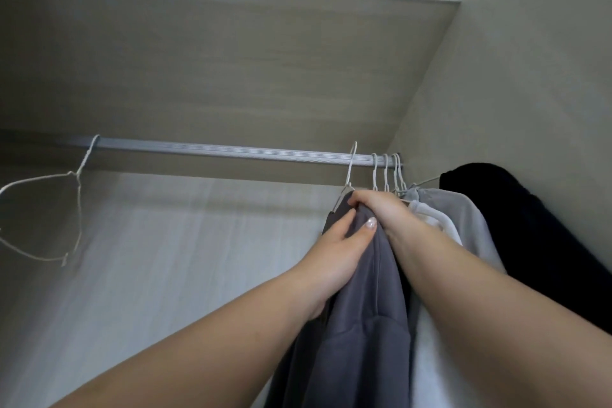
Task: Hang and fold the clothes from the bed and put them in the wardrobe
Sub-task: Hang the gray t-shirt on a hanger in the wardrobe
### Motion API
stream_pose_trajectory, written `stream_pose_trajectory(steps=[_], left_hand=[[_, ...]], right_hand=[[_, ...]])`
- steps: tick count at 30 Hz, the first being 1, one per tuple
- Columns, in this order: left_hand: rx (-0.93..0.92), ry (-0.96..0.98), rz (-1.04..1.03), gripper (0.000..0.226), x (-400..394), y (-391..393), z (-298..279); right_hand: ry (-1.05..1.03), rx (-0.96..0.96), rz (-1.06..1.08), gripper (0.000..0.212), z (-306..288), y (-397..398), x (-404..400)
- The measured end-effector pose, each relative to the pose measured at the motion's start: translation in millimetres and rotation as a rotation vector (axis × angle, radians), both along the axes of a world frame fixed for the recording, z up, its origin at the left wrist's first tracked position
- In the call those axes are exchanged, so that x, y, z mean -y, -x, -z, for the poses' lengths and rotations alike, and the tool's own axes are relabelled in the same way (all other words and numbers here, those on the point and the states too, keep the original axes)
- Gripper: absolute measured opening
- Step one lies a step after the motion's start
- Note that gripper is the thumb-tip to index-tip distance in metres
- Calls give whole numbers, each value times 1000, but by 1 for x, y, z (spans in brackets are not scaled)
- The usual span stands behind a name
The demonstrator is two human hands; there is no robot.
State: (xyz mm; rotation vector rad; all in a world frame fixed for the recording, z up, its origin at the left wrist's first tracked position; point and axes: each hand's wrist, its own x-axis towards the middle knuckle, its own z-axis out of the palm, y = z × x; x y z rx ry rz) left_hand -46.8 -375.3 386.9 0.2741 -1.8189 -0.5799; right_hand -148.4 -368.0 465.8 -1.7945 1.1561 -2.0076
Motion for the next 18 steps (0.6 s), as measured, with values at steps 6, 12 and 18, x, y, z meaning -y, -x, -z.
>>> stream_pose_trajectory(steps=[6, 12, 18], left_hand=[[46, 30, -20, 30, 1, -1, 12], [121, 16, -74, 27, -2, -5, 24], [112, 77, -88, 31, -14, -5, 21]], right_hand=[[-53, 1, 44, 6, 5, -2, 3], [-92, 52, 13, 29, 22, 1, 7], [-99, 32, 13, 10, 14, 1, -8]])
